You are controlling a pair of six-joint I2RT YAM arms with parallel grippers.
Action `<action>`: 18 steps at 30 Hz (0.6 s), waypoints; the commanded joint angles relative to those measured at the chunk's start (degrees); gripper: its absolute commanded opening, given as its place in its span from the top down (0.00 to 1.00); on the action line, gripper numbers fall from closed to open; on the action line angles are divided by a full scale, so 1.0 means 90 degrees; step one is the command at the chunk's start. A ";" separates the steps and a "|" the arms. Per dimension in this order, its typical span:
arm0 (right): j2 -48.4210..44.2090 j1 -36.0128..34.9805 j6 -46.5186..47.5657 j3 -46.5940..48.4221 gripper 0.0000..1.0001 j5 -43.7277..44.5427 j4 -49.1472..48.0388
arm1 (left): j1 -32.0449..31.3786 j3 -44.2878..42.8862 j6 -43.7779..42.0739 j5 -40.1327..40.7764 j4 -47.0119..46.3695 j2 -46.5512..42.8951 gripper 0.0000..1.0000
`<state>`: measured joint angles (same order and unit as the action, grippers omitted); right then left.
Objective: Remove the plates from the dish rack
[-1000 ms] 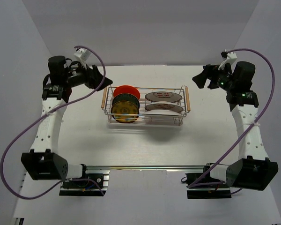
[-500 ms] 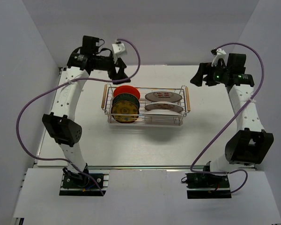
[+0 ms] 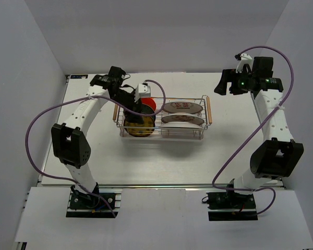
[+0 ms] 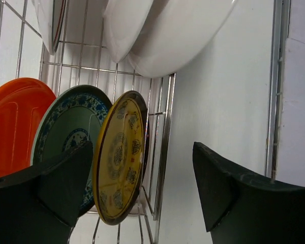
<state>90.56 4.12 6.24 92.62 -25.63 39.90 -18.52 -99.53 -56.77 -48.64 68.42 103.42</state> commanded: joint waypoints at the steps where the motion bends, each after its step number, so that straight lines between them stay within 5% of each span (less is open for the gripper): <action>1: 0.0045 0.0011 0.0059 0.0178 0.11 -0.0053 -0.0019 | -0.0090 0.0121 -0.0176 0.0237 -0.0269 -0.0573 0.12; 18: 0.0035 0.0011 0.0078 0.0100 0.11 -0.0072 0.0010 | -0.0090 -0.0025 -0.0166 0.0697 -0.0357 0.0071 0.23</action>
<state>91.00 4.12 6.31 92.62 -25.50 40.21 -19.29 -97.65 -57.58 -42.54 65.47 103.42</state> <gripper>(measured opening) 0.894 0.774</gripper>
